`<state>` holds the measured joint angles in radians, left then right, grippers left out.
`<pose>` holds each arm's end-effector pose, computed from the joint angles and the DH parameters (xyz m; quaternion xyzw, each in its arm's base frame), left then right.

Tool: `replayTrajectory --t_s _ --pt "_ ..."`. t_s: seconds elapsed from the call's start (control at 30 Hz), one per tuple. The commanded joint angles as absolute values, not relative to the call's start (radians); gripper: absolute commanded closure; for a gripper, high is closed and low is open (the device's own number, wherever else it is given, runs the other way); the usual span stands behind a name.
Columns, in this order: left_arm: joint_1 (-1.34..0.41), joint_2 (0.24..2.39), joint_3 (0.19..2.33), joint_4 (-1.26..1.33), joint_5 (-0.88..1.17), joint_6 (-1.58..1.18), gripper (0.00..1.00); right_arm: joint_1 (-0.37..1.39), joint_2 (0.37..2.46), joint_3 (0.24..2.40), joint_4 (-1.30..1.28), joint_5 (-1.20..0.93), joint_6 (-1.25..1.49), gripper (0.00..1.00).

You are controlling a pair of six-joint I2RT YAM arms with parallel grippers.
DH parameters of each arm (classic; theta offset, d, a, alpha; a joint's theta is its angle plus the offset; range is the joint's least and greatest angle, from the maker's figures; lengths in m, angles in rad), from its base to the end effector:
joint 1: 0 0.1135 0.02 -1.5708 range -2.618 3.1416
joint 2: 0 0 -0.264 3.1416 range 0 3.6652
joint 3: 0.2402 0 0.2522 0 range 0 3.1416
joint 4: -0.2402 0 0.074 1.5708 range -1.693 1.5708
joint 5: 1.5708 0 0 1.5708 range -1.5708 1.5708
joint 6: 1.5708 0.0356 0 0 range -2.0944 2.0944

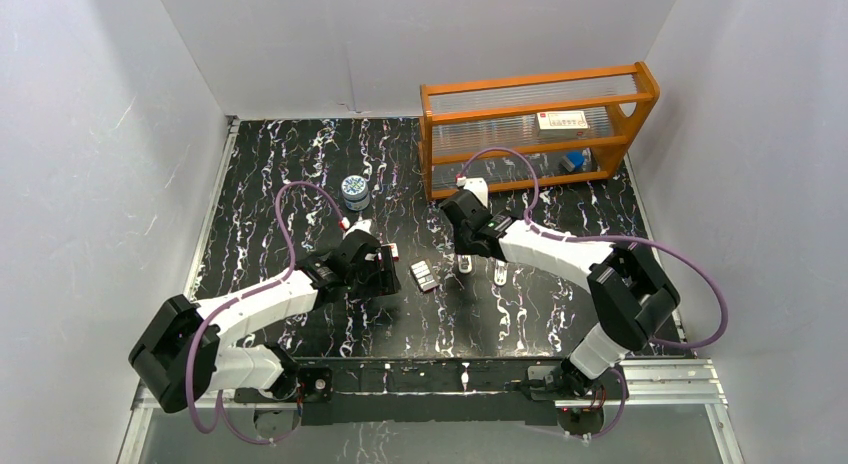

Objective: Load the staples into the stapler

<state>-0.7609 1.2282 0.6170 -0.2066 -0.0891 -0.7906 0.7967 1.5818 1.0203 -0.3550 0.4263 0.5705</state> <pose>0.1769 -0.1640 0.1909 -0.0302 0.9287 -0.2276 0.2912 0.2391 0.2235 0.2134 -0.0369 0.9273 0.0431 0.3700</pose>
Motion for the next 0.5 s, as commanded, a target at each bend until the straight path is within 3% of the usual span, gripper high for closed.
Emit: replayTrajectory --t_s 0.0,0.47 --pt "-0.753 1.228 0.646 -0.187 -0.087 -0.798 0.37 0.794 1.601 1.062 -0.319 0.428 0.566 0.75" --pt "-0.754 1.224 0.63 -0.179 -0.083 -0.81 0.37 0.787 1.624 1.08 -0.35 0.431 0.596 0.75"
